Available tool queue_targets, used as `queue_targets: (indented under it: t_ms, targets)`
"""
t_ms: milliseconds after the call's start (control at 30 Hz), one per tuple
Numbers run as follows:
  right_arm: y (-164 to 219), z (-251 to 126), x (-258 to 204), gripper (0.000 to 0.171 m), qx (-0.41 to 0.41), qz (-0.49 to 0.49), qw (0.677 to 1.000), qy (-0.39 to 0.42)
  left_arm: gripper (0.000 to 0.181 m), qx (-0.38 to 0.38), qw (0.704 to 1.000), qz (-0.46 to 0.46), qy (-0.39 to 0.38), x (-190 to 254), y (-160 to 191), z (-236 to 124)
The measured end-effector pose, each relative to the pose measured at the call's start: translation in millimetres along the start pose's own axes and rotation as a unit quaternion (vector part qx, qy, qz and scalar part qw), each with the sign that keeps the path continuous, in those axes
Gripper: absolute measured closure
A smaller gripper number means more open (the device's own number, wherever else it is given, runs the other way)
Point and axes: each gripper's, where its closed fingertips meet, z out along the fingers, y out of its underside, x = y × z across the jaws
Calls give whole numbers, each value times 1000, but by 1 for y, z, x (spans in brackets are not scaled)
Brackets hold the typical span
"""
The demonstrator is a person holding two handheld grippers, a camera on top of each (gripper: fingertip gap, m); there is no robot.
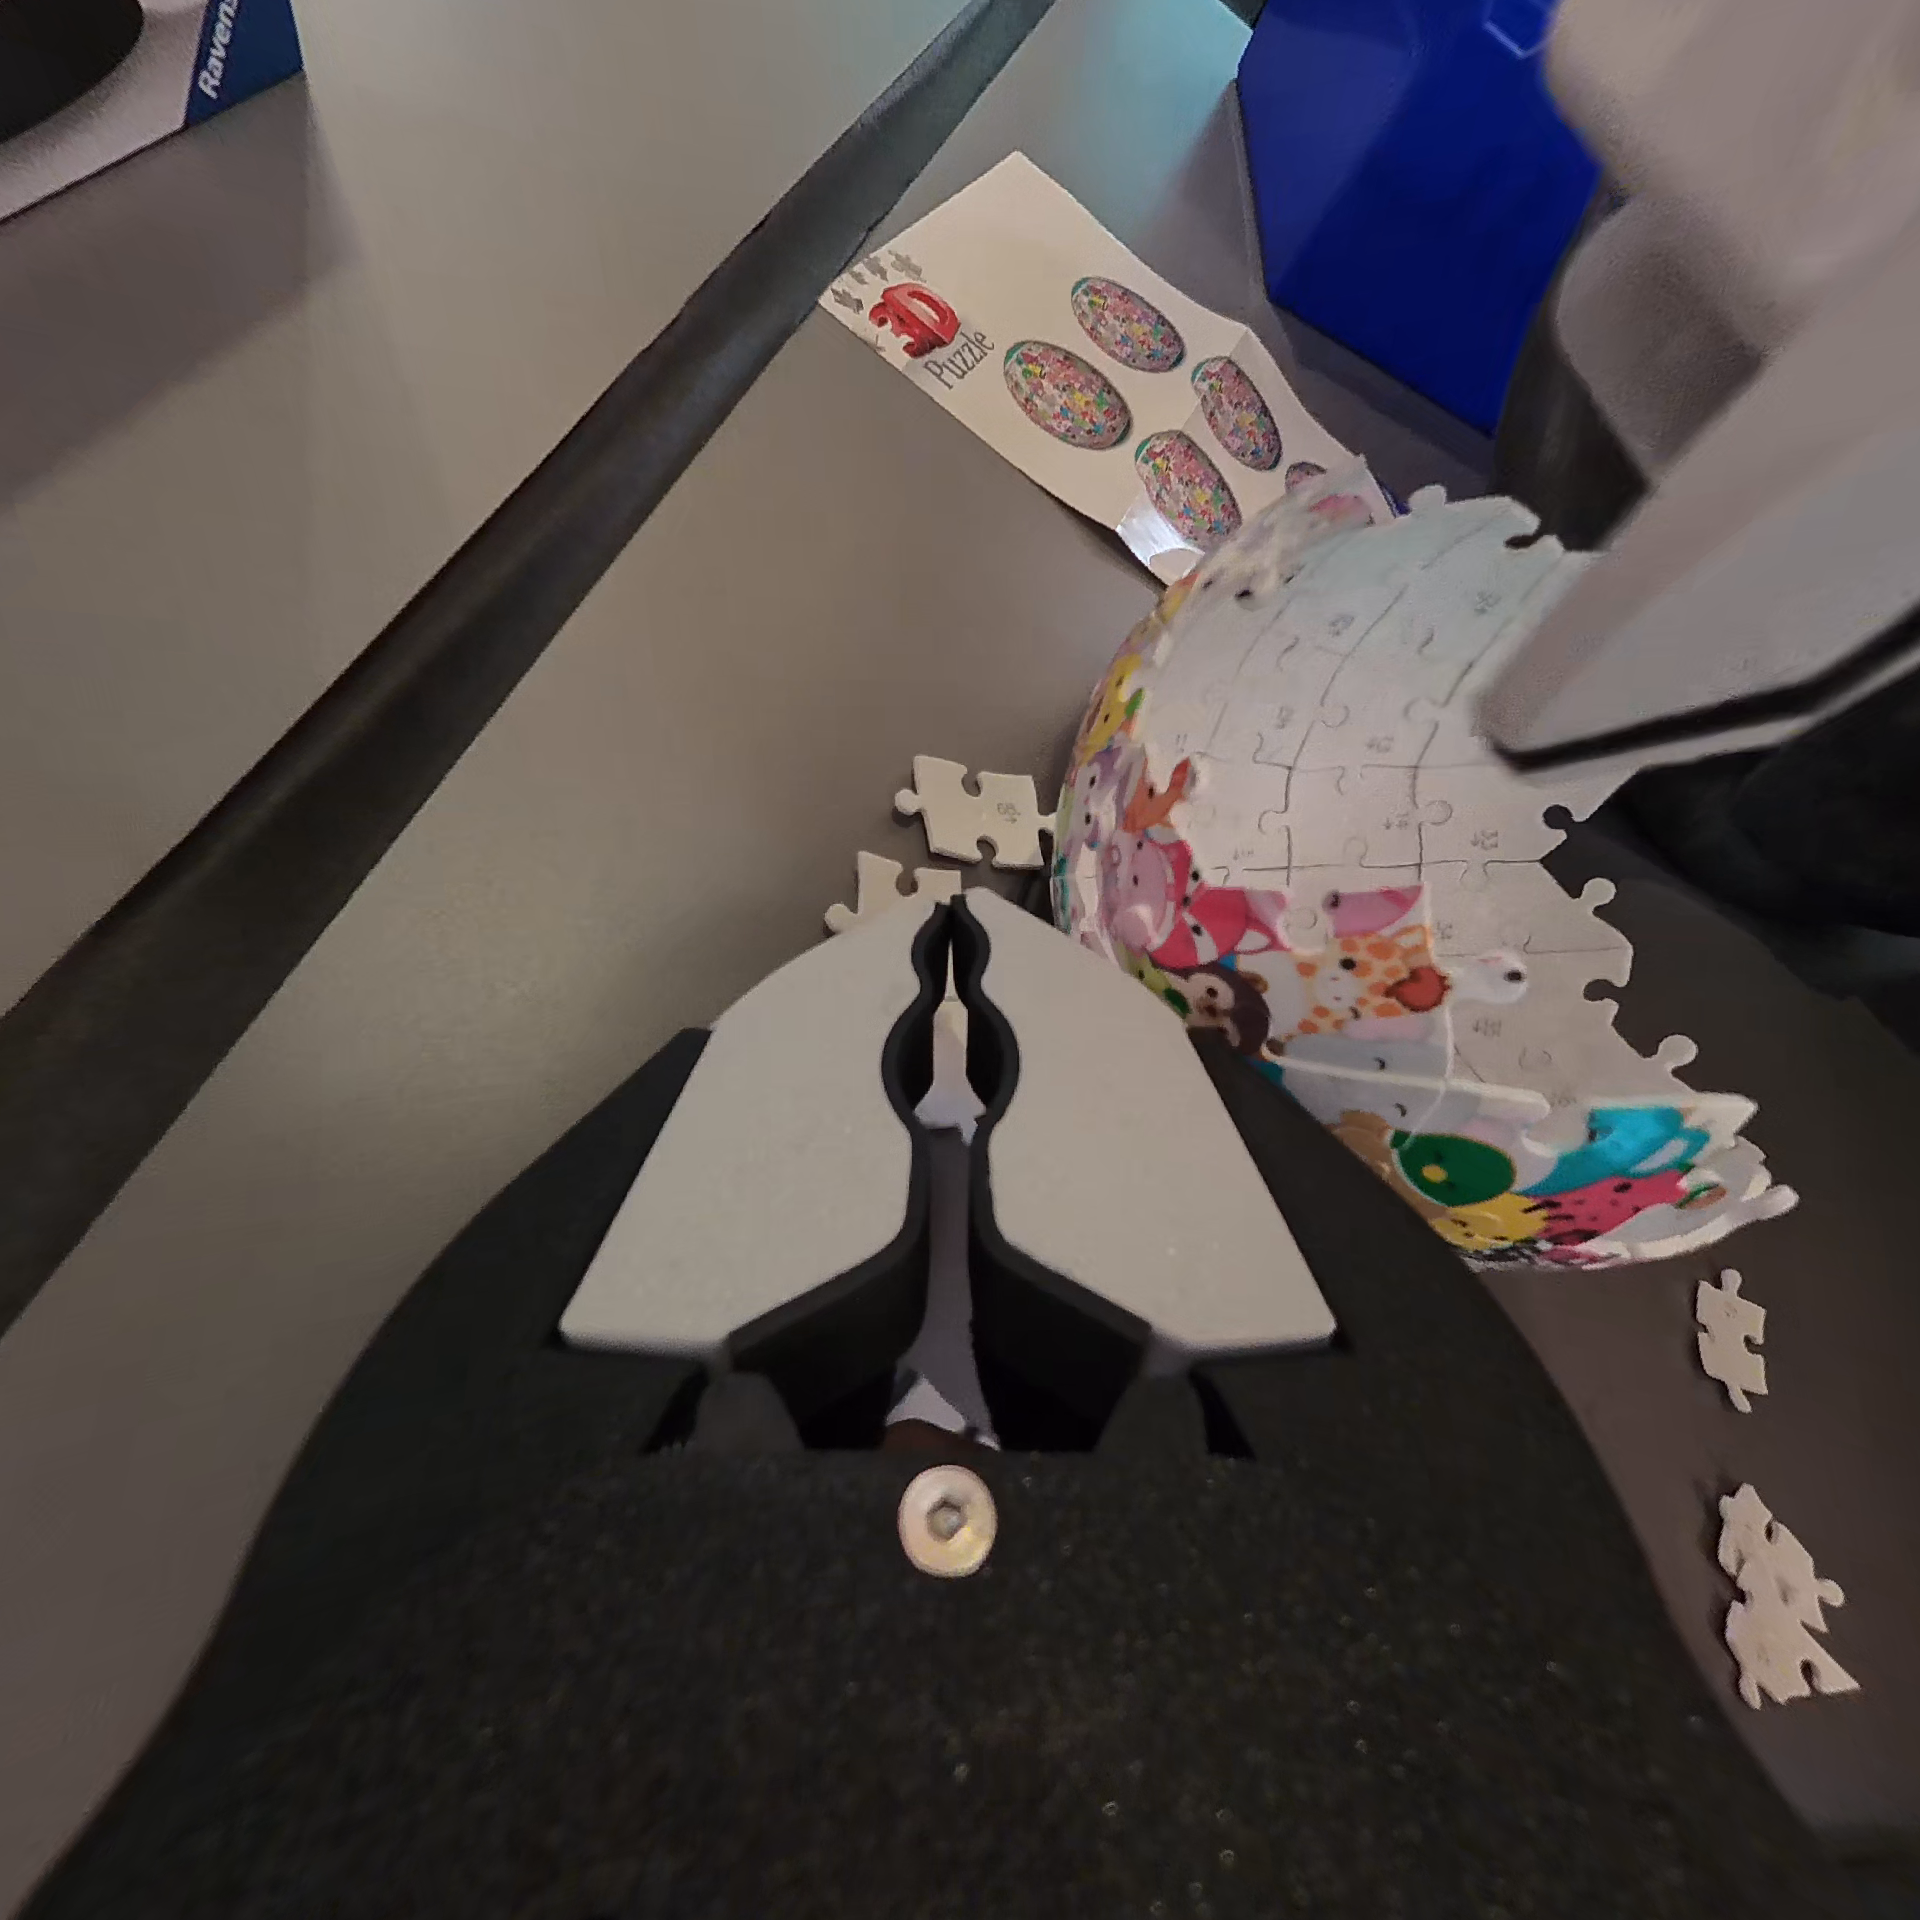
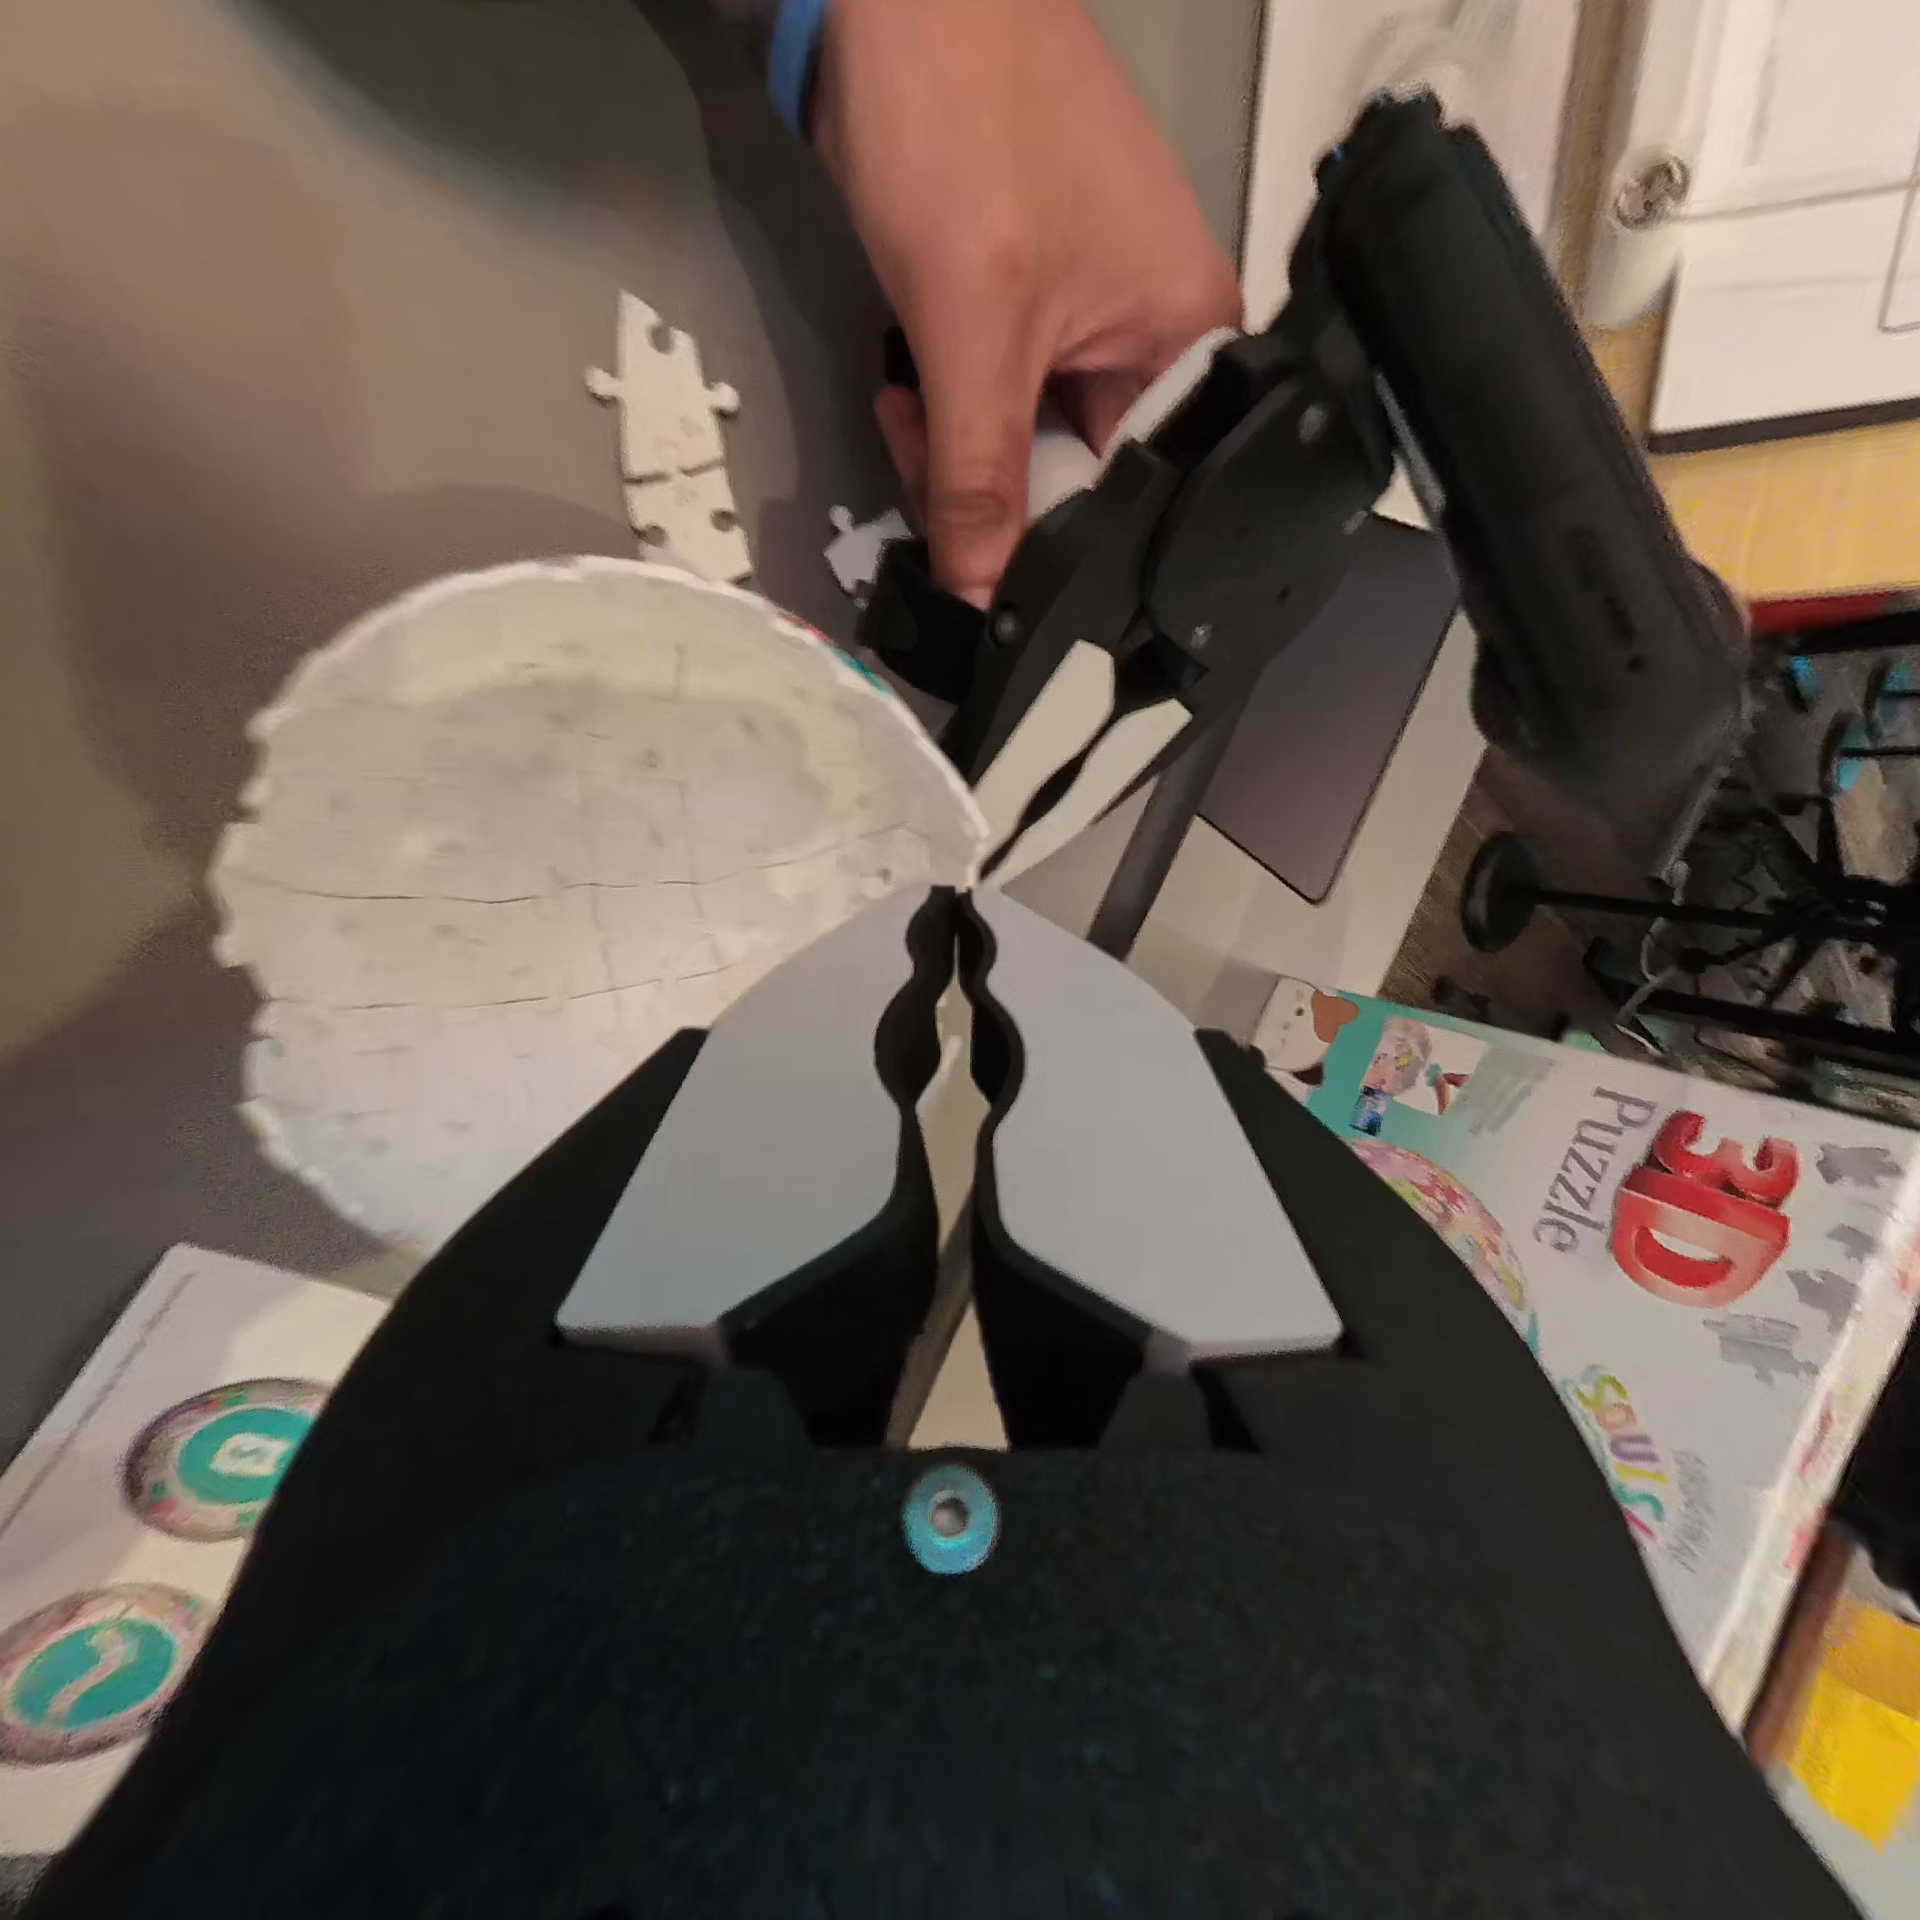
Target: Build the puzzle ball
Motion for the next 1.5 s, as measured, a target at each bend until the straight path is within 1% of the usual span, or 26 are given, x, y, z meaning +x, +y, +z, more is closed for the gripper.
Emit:
queue_targets:
  t_ms: [67, 167, 267, 367, 533, 600, 667, 800, 900, 967, 1067, 1167, 1267, 1333, 1367, 1433, 1500]
  targets:
    - [1, 0, -11, 171, -11, -17, 1000, -24, 181, -2, 1000, 1, 2, 0, 0, 1]
    - [9, 14, -19, 171, -58, -45, 997, -37, 181, -5, 1000, 3, 5, -1, -1, 2]
    - [13, 28, -24, 171, -89, -36, 994, -58, 181, -12, 1000, 2, 10, 0, 1, 3]
    - [22, 35, -24, 171, -127, -38, 990, -55, 181, -18, 1000, 5, 11, 1, 3, 3]
    - [20, 37, -27, 171, -128, -43, 989, -56, 181, -21, 1000, 1, 10, 0, 6, 2]
    - [18, 31, -25, 171, -118, -41, 991, -51, 181, -18, 1000, 0, 8, 0, 6, 0]
    - [15, 15, -16, 171, -103, -34, 994, -27, 181, -7, 1000, -6, 7, 0, 6, -4]
    - [-9, -35, 4, 171, -6, -9, 999, 36, 181, 29, 999, -20, 8, 0, 2, -15]
    - [-19, -61, 15, 171, 53, 3, 996, 70, 181, 55, 998, -22, -6, -4, -3, -22]
    - [-19, -68, 15, 163, 68, 12, 995, 70, 181, 70, 997, -26, -18, -8, -6, -25]
    - [-15, -73, 15, 155, 62, 31, 996, 64, 181, 100, 994, -25, -40, -13, -13, -30]
    - [-19, -76, 11, 153, 71, 37, 995, 54, 181, 130, 989, -22, -60, -18, -20, -38]
    - [-26, -83, 12, 148, 83, 39, 994, 59, 174, 154, 985, -20, -75, -22, -25, -45]
    - [-37, -93, 13, 144, 116, 48, 990, 60, 167, 171, 981, -3, -94, -25, -29, -50]
    - [-43, -99, 14, 143, 138, 52, 987, 62, 161, 180, 978, 13, -109, -25, -32, -53]
    - [-50, -112, 16, 137, 171, 63, 981, 68, 156, 189, 970, 47, -146, -28, -35, -57]
    - [-48, -118, 16, 132, 179, 78, 979, 65, 145, 190, 960, 69, -192, -33, -36, -60]
